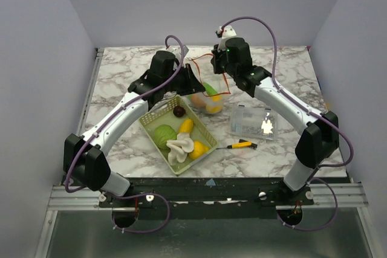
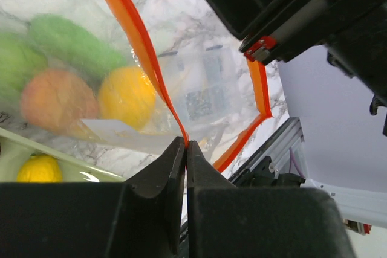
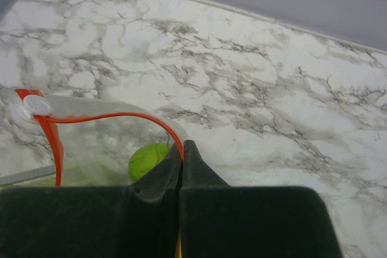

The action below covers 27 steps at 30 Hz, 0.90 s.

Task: Place the food in the zip-top bag and seal the zipper
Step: Adjust the zipper food storage bag at the center of the board.

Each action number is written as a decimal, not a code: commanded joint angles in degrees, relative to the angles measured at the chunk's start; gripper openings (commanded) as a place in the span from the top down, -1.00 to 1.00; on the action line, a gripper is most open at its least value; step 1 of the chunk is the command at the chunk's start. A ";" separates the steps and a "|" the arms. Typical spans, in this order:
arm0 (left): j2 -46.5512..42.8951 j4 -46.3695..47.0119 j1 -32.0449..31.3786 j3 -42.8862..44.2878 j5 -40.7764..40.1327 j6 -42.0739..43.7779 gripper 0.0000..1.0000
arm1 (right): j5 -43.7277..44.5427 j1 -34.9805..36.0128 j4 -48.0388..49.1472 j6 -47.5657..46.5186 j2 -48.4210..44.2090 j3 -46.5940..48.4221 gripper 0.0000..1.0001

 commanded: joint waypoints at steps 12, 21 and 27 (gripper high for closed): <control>-2.24 0.90 0.84 -1.09 0.06 2.62 0.42 | -2.78 0.15 2.46 1.06 -2.33 1.42 0.99; -10.34 -1.08 1.80 -7.45 -7.17 9.37 -0.77 | -1.84 0.18 6.85 2.01 -3.34 -6.72 0.99; -22.18 -5.84 3.00 -14.24 -15.94 12.16 -0.97 | -2.95 0.19 7.15 1.14 -3.28 -4.94 0.99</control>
